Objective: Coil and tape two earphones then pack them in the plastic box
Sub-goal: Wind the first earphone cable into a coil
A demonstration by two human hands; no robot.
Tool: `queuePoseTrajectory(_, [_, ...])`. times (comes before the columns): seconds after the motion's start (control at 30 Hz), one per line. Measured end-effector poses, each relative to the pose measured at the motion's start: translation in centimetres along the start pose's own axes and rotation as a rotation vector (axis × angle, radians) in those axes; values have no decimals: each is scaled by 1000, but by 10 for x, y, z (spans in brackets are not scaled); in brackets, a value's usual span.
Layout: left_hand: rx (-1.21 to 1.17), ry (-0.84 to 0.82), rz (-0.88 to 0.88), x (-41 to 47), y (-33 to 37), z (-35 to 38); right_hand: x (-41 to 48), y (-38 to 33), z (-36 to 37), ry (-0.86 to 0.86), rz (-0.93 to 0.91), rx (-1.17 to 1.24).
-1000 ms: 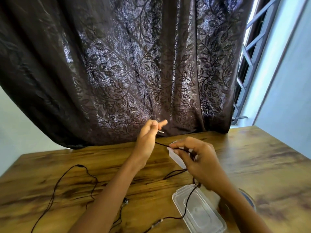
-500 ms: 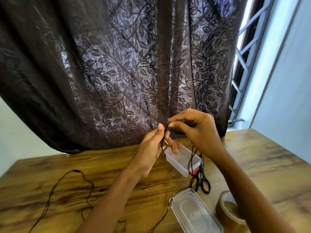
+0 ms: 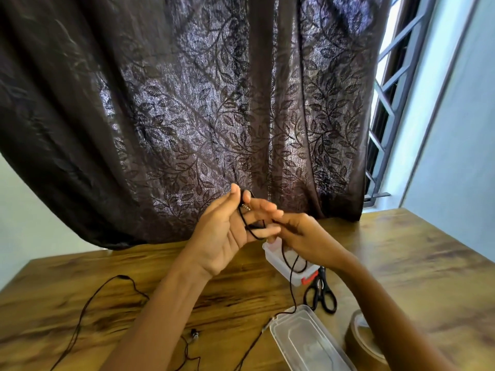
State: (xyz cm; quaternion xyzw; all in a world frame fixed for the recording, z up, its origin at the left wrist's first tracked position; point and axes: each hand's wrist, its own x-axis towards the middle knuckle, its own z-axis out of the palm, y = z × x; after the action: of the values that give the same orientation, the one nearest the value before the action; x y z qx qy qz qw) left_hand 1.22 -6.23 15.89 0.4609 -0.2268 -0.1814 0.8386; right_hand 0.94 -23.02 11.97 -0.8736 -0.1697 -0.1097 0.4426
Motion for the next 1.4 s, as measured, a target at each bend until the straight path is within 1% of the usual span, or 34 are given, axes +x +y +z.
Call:
queuePoseTrajectory(0.1, [-8,12,34,3,3,-2,-4,4,5,-128,66,-142])
queuePoseTrajectory(0.17, [6,36,61,5,3,-1,-9,4,11,-195,116,-153])
queuePoseTrajectory(0.27, [81,81,127,9,2,-2,-18,0,18,-209,161,-133])
queuePoseTrajectory(0.37, [185,118,171,12,-4,-7,-29,-6,23,-175,147,-191])
queuePoseTrajectory(0.6, [440,216,191,13,-19,-18,-46,-18,16,-72,61,-192])
queuePoseTrajectory(0.7, [498,224,183,13,-20,-20,-45,-27,5,89,-80,-148])
queuePoseTrajectory(0.77, [530,207,181,14,-21,-19,-39,-32,-3,185,-155,-99])
queuePoseTrajectory(0.8, [554,185,175,14,-22,-16,-36,-36,-7,220,-201,-113])
queuePoseTrajectory(0.9, [640,122,126,11,-20,-3,-24,-50,-17,227,-329,-253])
queuePoseTrajectory(0.97, [611,71,79,10,-18,5,-15,-58,-23,212,-362,-333])
queuePoseTrajectory(1.07, [466,31,34,7,-13,13,0,-69,-34,257,-403,-380])
queuePoseTrajectory(1.13, [382,1,28,4,-8,17,10,-73,-42,278,-418,-311])
queuePoseTrajectory(1.27, [273,-90,-15,3,6,22,28,-74,-53,307,-379,-62])
queuePoseTrajectory(1.4, [234,-140,3,3,23,30,38,-65,-49,436,-405,-47])
